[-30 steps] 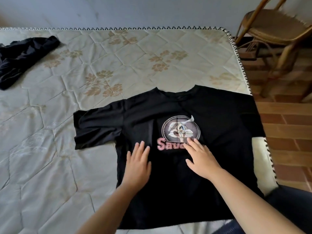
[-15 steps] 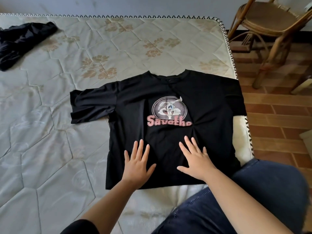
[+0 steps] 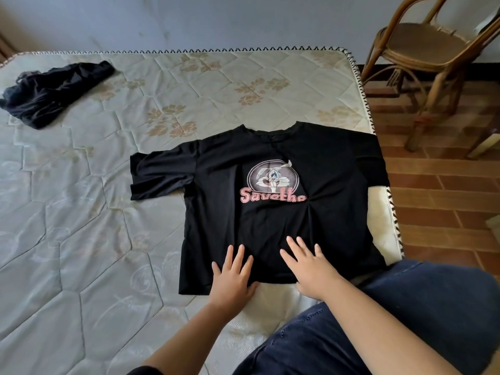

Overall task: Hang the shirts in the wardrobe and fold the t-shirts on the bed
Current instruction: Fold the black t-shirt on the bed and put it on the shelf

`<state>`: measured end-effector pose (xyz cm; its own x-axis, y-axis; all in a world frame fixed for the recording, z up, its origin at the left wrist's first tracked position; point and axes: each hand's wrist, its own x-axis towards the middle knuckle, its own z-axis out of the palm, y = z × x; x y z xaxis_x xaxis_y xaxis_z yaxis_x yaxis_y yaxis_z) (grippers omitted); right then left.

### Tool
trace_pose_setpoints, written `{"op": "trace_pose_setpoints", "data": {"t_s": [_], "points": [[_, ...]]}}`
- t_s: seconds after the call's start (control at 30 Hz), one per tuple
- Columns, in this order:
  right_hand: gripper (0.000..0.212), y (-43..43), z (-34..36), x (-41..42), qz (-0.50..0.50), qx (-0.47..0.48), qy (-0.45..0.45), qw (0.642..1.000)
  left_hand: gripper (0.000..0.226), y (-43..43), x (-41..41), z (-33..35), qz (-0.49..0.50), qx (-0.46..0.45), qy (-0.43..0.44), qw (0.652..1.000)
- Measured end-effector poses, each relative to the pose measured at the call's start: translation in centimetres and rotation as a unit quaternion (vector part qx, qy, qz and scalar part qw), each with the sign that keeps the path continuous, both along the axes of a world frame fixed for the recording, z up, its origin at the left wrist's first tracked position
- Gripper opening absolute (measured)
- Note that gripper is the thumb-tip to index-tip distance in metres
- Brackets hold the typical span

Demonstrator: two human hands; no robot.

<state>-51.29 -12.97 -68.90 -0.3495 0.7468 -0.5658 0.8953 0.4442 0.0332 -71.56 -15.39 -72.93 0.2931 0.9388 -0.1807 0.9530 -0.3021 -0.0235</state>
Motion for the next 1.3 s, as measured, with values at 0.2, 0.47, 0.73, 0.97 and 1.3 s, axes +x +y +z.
{"op": "trace_pose_setpoints", "data": {"t_s": [0.2,0.47,0.73,0.97,1.3], "points": [[0.071,-0.4,0.1,1.3,-0.055,0.025,0.023,0.998,0.040,0.1,-0.3,-0.2,-0.014,0.011,-0.001,1.000],[0.049,-0.9,0.6,2.9,-0.113,0.091,0.009,0.989,0.033,0.2,-0.7,0.4,0.004,0.012,-0.056,0.998],[0.048,-1.3,1.6,3.1,-0.155,0.114,-0.025,0.981,0.055,-0.2,-0.1,0.1,-0.026,0.030,-0.080,0.996],[0.035,-1.3,2.0,4.2,-0.192,0.133,0.012,0.972,0.040,0.1,1.8,0.1,-0.053,0.091,-0.130,0.986],[0.041,-2.1,1.3,3.1,-0.117,0.088,0.035,0.989,0.038,0.5,5.5,-0.9,-0.156,0.077,-0.072,0.982]]}}
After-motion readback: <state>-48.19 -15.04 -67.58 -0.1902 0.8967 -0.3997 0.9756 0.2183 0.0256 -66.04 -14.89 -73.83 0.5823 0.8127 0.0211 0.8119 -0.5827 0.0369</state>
